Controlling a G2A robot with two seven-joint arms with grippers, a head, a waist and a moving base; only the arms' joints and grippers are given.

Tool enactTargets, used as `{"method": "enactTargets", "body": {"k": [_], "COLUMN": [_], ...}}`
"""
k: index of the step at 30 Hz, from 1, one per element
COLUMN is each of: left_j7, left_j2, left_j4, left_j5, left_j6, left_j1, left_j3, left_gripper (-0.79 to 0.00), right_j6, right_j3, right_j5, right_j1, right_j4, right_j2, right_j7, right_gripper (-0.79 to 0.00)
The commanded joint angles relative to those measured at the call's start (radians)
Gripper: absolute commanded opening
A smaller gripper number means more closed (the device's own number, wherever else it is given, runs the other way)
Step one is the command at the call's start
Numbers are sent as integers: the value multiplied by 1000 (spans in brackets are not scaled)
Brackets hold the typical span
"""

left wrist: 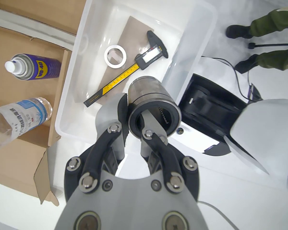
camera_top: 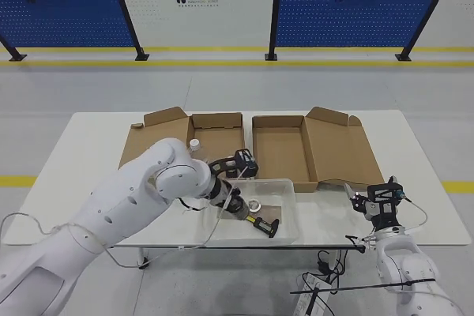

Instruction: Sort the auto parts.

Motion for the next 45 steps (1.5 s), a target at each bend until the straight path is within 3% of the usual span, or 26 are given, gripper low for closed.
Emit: {"method": "enactTargets", "body": {"k": [1, 11, 19, 45], "left_j7": [-8, 16, 35, 102], "left_j2": [-8, -57, -89, -141], "left_j4": [0, 23, 71, 213], "left_j5": [89, 314, 426, 470], "left_j6": [31, 137, 187, 255], "left_j1": [-18, -84, -96, -30], "left_j3": [23, 89, 119, 60], "left_gripper": [-785, -785, -785, -785], "right_j6": [0, 0, 0, 0], "right_j3": [0, 0, 0, 0], "right_j5": [0, 0, 0, 0], "right_j1": [0, 0, 0, 0], "right_j4": [0, 0, 0, 0], "right_j2": [0, 0, 0, 0], "right_j7": [0, 0, 0, 0], "right_gripper": [0, 0, 0, 0]}}
